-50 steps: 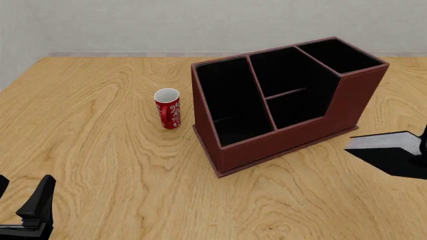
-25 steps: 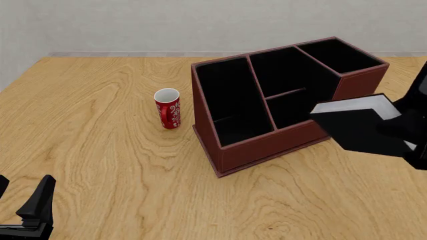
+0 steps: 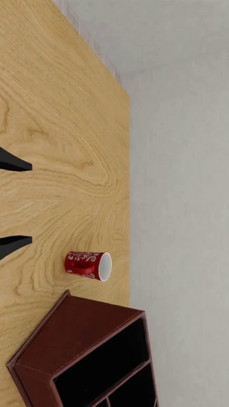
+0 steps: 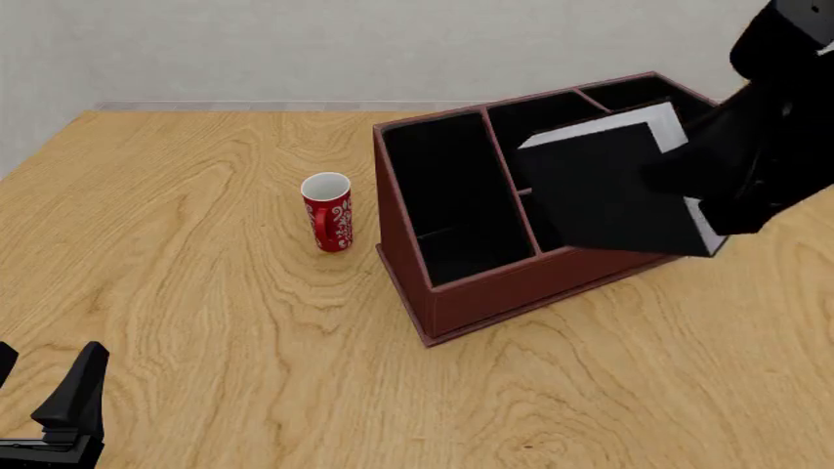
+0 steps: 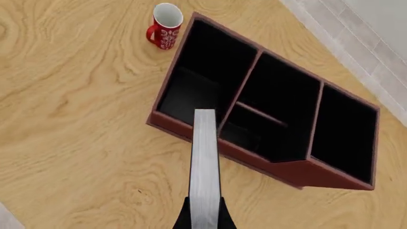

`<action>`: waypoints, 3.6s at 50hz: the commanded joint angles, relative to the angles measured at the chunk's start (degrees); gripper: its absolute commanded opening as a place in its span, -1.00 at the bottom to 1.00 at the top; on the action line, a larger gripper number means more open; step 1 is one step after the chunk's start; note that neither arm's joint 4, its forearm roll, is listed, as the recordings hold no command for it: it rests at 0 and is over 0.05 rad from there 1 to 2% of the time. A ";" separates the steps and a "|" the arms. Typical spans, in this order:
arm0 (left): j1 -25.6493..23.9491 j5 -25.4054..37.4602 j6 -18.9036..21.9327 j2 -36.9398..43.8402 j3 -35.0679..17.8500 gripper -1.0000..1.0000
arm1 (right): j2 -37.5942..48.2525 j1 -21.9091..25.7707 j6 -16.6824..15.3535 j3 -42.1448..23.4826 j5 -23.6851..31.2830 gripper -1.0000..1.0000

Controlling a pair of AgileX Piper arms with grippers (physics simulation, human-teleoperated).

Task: Pick up the book and place it in the left compartment of the caddy.

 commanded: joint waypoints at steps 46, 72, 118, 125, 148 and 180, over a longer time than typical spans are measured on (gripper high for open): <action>0.00 0.00 0.00 0.00 0.00 1.00 | 15.70 4.47 9.54 -12.41 0.00 -1.00; 0.00 0.00 0.00 0.00 0.00 1.00 | 20.25 2.37 9.10 -14.09 0.00 -1.00; 0.00 0.00 0.00 0.00 0.00 1.00 | 27.08 1.78 8.58 -18.28 0.00 -1.00; 0.00 0.00 0.00 0.00 0.00 1.00 | 28.34 1.81 8.59 -19.14 0.00 -1.00; 0.00 0.00 0.00 0.00 0.00 1.00 | 32.57 1.89 9.41 -21.36 0.00 -1.00; 0.00 0.00 0.00 0.00 0.00 1.00 | 37.79 1.51 10.25 -24.33 0.00 -1.00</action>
